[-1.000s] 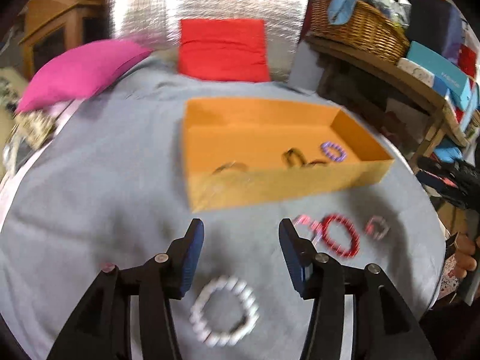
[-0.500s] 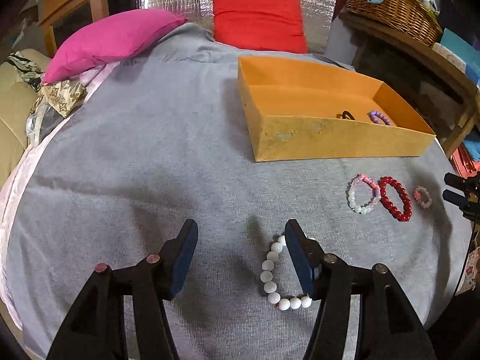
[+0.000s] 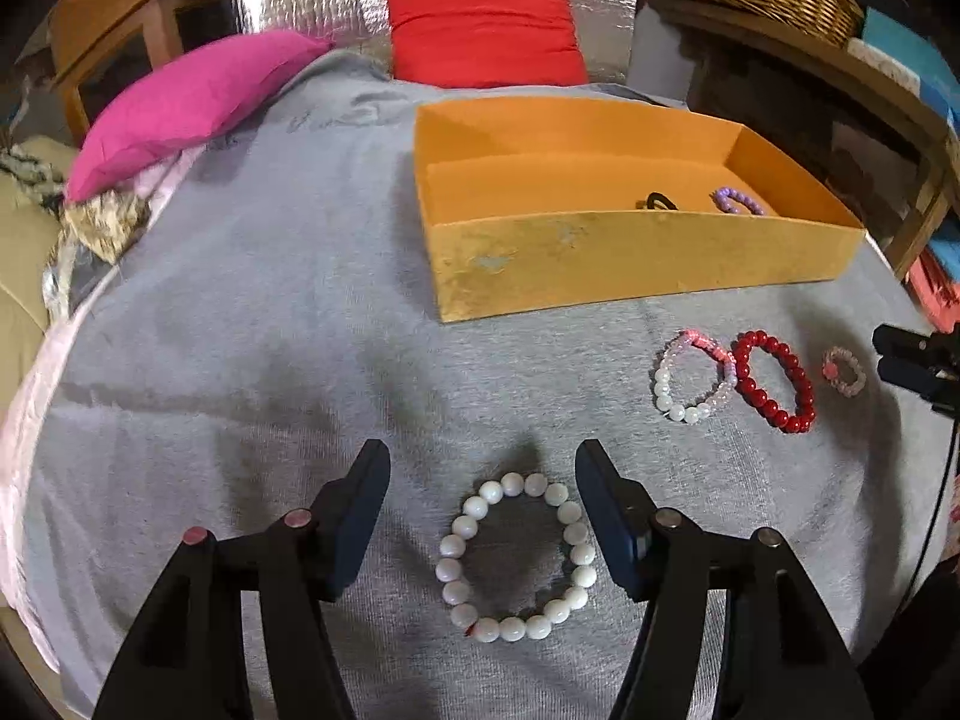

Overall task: Organize jewelry
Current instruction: 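Withdraw both tools from the box toward the remaining bracelets, then lower left tool onto white pearl bracelet and grasp it while right tool approaches pale pink bracelet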

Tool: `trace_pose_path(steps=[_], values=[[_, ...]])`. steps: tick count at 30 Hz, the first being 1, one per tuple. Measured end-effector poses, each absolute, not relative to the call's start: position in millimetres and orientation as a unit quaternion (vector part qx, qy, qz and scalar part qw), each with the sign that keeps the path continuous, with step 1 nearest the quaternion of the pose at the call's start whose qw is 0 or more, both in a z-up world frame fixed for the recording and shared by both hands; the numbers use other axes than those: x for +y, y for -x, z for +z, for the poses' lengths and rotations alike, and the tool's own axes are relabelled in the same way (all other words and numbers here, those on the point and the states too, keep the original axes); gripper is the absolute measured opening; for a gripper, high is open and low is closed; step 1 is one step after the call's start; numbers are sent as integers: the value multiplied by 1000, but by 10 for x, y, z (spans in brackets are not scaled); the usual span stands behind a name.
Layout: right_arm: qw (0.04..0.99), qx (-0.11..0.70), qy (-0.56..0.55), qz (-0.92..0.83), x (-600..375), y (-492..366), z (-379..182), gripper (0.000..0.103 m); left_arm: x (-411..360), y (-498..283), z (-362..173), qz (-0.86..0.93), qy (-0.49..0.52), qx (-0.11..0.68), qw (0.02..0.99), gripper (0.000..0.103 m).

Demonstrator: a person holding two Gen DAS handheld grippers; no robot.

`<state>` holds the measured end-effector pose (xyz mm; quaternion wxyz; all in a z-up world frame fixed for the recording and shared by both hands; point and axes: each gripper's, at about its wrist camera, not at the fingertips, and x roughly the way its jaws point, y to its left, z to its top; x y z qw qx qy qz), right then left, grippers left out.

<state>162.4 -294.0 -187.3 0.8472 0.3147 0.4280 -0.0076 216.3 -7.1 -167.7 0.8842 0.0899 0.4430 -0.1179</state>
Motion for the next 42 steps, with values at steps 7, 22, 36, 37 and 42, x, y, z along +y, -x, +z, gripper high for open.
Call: trace_pose_path(steps=[7, 22, 36, 37, 42], values=[[852, 430, -300, -10, -2897, -1647, -1842, 53, -254, -2096, -1644, -110, -128, 422, 891, 65], [847, 444, -290, -36, -2978, -1654, -1926, 53, -327, -2105, -1653, -116, -137, 423, 888, 65], [837, 459, -294, -48, -3080, -1621, -2019, 48, -497, -2158, -1776, -127, -131, 443, 878, 65], [838, 460, -288, -50, -3067, -1624, -2015, 41, -504, -2164, -1777, -128, -130, 443, 878, 65], [845, 465, -260, -53, -3022, -1629, -2018, 28, -534, -2246, -1781, -134, -118, 445, 878, 65]])
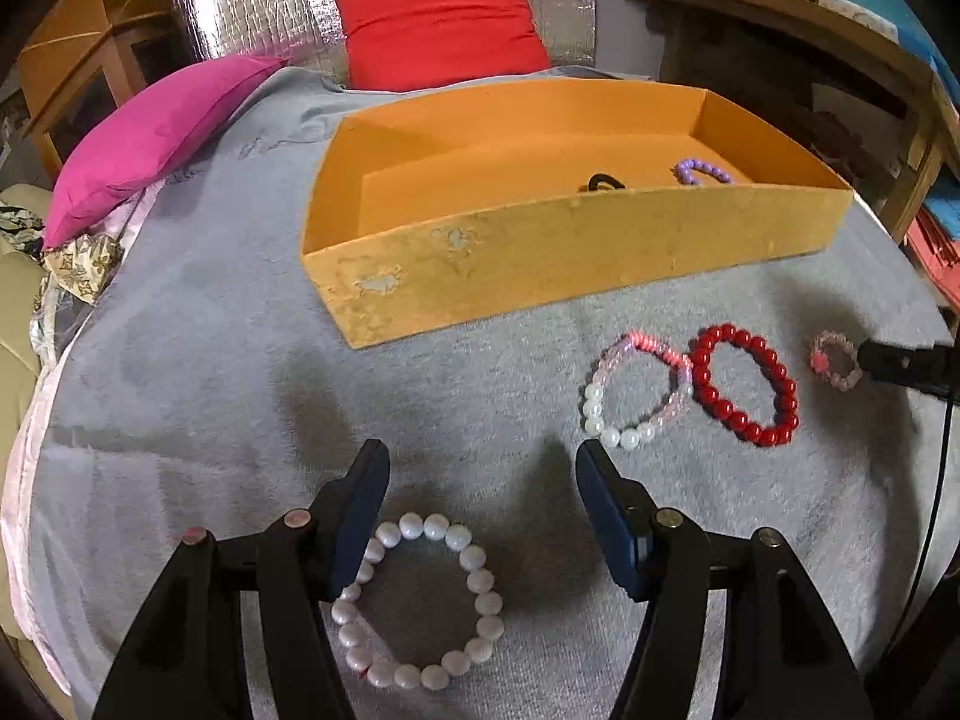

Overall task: Organize jewelry
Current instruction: 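Lower left tool onto white pearl bracelet and grasp it while right tool approaches pale pink bracelet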

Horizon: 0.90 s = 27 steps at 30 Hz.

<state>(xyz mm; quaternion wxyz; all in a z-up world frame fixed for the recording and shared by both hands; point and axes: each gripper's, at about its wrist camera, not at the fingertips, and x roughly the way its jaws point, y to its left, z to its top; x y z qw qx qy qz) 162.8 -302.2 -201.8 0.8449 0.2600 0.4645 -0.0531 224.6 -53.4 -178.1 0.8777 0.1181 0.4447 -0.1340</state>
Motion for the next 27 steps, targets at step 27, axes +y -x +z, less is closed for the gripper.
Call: trace_pose_path(steps=[27], values=[[853, 452, -255, -63, -2851, -1713, -1931, 27, -484, -2578, -1783, -191, -58, 455, 868, 39]])
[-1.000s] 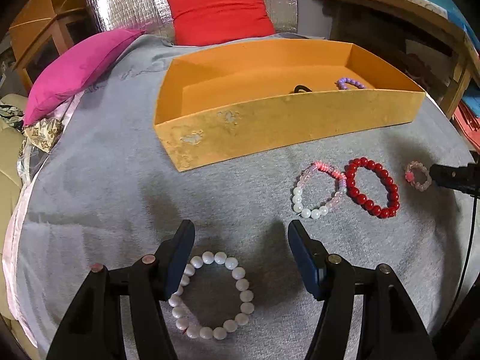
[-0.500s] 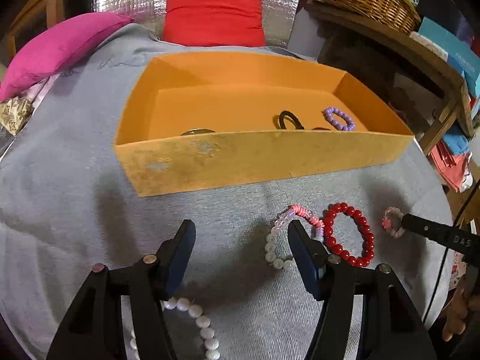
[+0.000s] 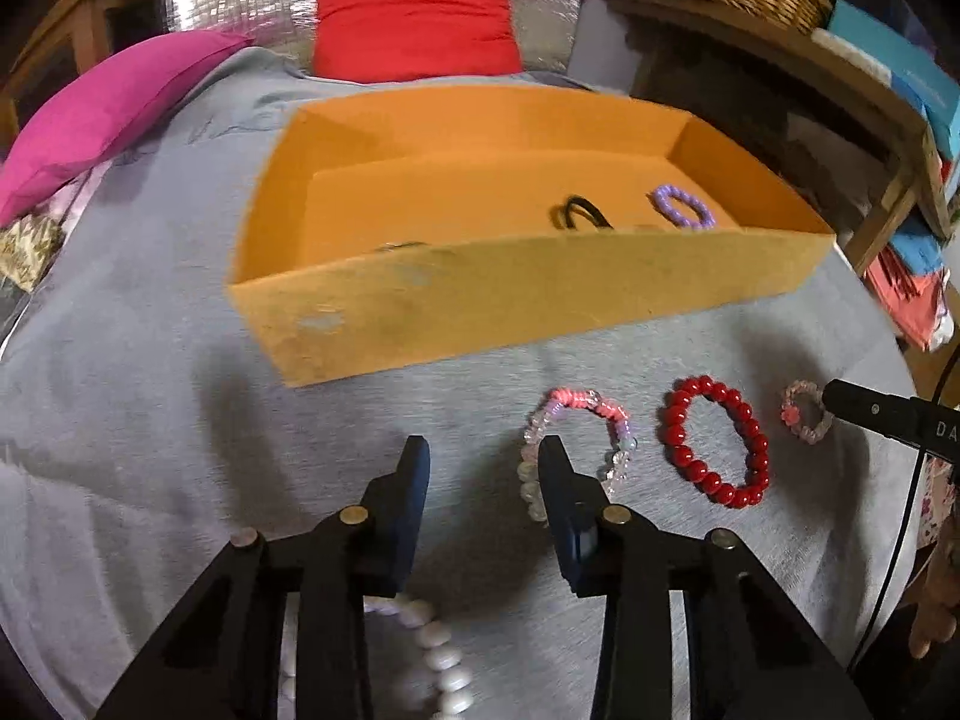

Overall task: Organize jewelry
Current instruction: 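Lower left tool onto white pearl bracelet and grasp it while right tool approaches pale pink bracelet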

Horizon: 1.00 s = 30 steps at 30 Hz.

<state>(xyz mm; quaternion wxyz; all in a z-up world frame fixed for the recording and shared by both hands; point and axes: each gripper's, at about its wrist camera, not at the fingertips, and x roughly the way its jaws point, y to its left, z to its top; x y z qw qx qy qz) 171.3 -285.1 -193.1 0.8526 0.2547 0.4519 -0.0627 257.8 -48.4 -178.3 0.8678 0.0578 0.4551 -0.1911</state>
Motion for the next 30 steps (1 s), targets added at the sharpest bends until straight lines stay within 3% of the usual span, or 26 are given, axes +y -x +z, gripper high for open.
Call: trace_pose_path(steps=[10, 28, 30], values=[[872, 419, -254, -25, -2668, -1728, -1774, 27, 279, -2495, -1675, -140, -9, 460, 877, 39], [853, 452, -254, -61, -2921, -1749, -1966, 28, 242, -2208, -1929, -164, -62, 507, 844, 39], [853, 461, -234, -66, -2859, -1786, -1996, 29, 199, -2186, -1929, -171, -67, 503, 844, 31]])
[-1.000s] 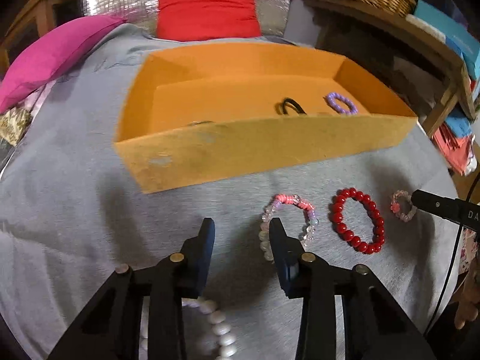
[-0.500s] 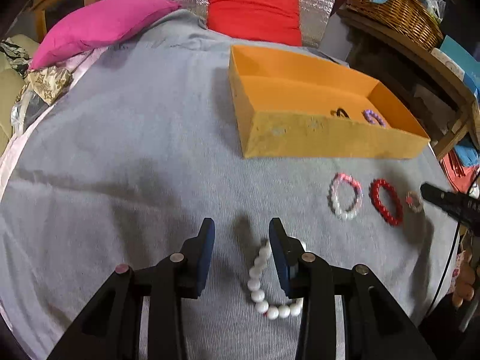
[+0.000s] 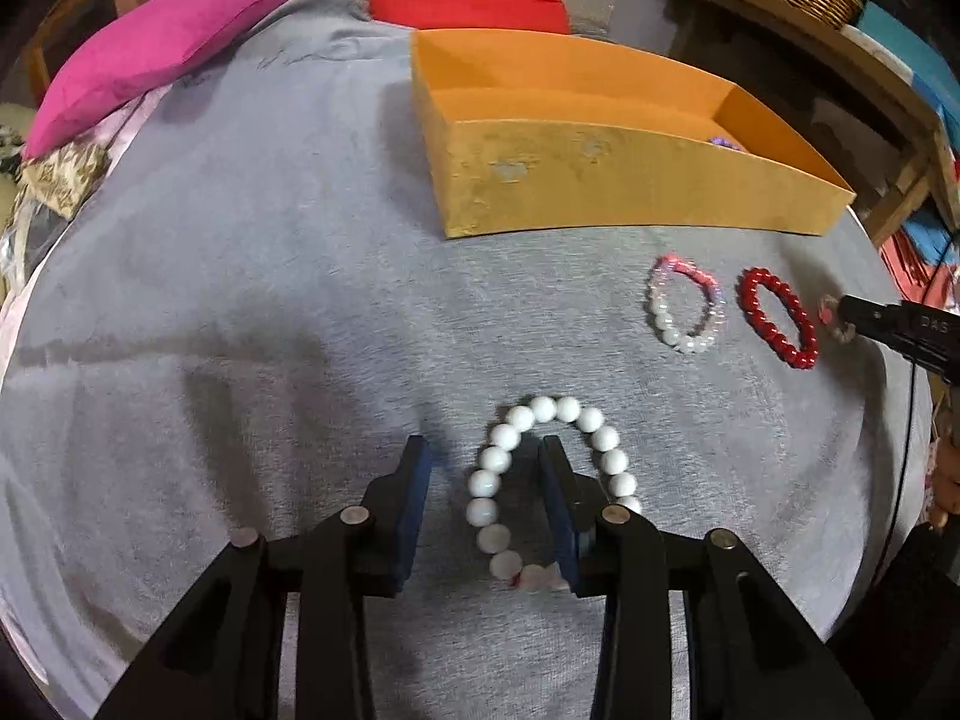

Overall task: Organize jewelry
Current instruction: 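Lower left tool onto white pearl bracelet and grasp it while right tool approaches pale pink bracelet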

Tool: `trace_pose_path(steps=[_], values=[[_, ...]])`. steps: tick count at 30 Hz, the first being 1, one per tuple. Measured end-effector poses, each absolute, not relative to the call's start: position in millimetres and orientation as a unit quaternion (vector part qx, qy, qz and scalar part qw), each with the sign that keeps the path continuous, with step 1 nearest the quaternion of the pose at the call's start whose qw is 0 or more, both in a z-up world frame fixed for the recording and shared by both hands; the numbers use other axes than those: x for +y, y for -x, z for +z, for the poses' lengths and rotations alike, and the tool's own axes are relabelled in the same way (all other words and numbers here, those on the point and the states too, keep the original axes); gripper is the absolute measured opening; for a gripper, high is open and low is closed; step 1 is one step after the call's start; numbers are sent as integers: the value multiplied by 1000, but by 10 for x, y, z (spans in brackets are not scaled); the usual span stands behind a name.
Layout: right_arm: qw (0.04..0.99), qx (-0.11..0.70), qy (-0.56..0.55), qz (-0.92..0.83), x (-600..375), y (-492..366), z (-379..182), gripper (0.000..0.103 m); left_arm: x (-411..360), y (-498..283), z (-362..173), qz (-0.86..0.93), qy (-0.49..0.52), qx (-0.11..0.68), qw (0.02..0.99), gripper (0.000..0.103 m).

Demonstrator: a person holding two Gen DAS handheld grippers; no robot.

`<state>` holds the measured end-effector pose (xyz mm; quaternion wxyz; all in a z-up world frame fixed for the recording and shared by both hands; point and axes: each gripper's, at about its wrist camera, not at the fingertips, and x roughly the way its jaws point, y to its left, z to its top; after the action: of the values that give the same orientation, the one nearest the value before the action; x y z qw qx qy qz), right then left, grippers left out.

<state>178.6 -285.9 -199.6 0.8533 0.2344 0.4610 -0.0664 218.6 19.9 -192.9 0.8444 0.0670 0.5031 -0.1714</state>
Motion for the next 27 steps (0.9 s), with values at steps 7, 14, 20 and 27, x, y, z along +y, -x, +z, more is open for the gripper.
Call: trace_pose_path(steps=[7, 14, 20, 27], values=[[873, 462, -130, -86, -2578, -1894, -1986, 12, 61, -2210, -1919, -181, -83, 489, 849, 14], [879, 454, -110, -98, -2507, -2102, -1968, 12, -138, -2493, -1908, -191, -66, 475, 856, 10], [878, 439, -162, -98, -2705, -2052, -1907, 12, -273, -2555, -1925, -182, -70, 470, 861, 10], [867, 453, -189, -83, -2798, -2035, -1939, 16, -265, -2561, -1940, -180, -67, 478, 857, 24]])
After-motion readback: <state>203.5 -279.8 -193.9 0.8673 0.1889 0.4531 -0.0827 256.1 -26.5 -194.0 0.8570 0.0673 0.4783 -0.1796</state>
